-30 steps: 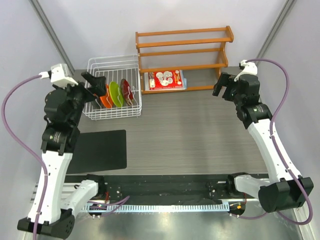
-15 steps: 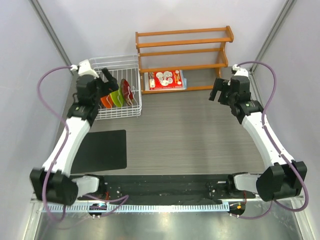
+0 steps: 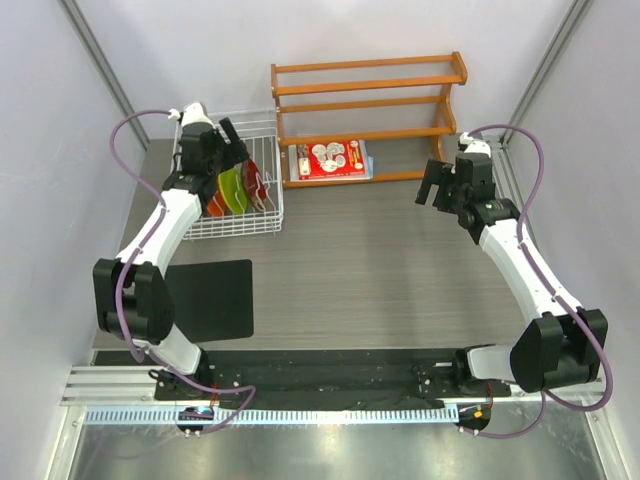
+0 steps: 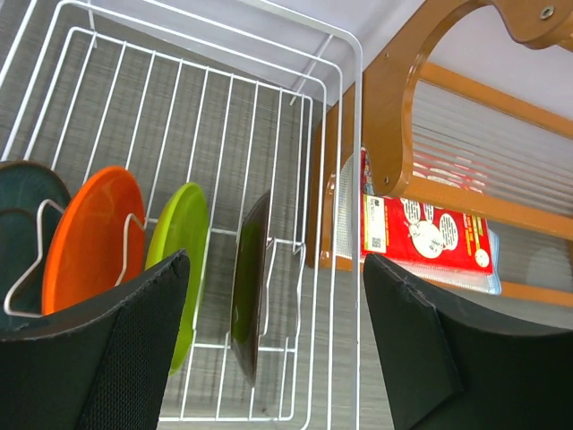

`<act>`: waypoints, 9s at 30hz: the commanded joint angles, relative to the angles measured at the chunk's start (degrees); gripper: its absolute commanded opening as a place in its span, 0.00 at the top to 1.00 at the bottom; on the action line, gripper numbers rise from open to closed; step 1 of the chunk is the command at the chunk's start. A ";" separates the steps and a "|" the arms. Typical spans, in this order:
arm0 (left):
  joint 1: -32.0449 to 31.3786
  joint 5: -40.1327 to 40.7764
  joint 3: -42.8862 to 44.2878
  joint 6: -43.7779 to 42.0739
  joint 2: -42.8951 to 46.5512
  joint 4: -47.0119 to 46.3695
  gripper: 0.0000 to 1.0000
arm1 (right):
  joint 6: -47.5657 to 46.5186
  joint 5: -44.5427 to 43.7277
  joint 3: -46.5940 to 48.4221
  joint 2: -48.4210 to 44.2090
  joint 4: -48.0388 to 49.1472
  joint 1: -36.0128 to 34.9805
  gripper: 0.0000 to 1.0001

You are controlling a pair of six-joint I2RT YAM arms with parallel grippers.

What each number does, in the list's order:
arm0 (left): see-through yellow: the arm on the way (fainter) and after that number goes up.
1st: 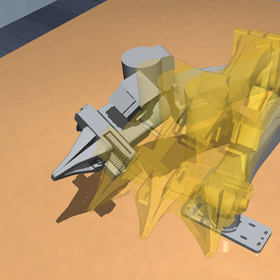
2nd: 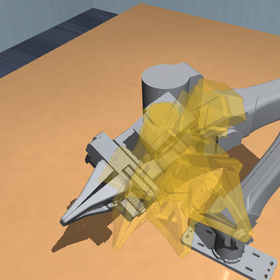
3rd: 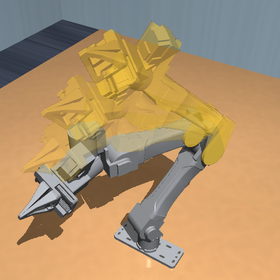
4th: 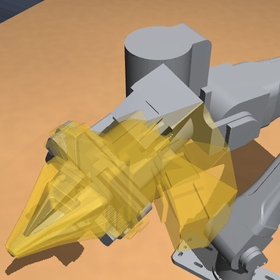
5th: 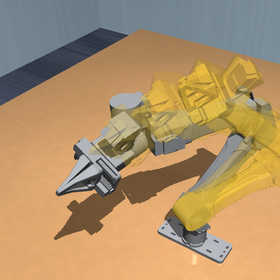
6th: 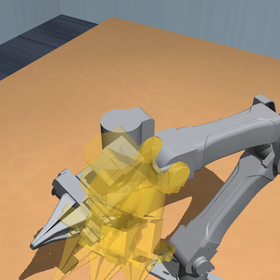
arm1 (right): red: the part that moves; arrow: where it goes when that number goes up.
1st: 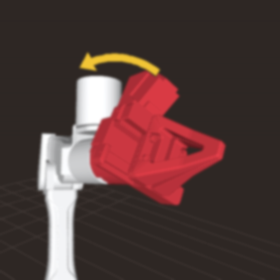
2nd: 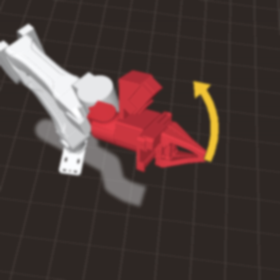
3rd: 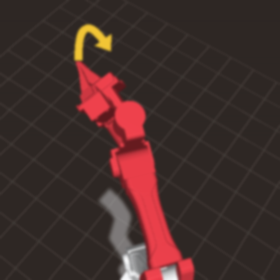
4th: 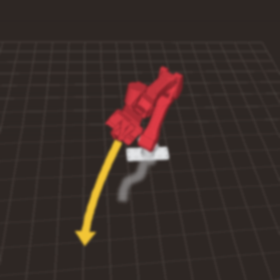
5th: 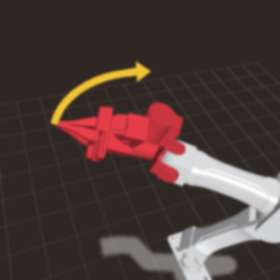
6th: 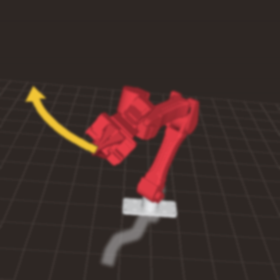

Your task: Unload the plates from the dish rack

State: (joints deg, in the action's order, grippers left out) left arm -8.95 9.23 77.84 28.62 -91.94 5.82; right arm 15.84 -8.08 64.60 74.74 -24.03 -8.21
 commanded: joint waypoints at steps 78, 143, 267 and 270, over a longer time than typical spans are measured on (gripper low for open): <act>-12.49 20.58 14.19 -7.45 2.54 17.82 1.00 | 0.86 4.29 0.35 1.99 1.00 -0.23 0.00; -22.60 6.04 -10.17 4.26 10.02 3.92 0.04 | 13.52 27.94 -14.94 2.95 14.45 3.90 0.99; -15.92 -23.83 -18.78 21.83 9.77 -10.92 1.00 | 23.01 39.45 -12.48 6.29 34.58 -8.84 0.17; -17.68 -23.74 -18.69 22.61 8.27 -12.41 1.00 | 23.71 41.20 -12.83 8.14 36.85 -8.93 0.19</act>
State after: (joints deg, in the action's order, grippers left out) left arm -24.47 -12.91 58.78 49.17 -82.06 -0.21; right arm 37.91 29.93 51.83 81.45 6.35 -16.84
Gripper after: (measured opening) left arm 0.035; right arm 0.828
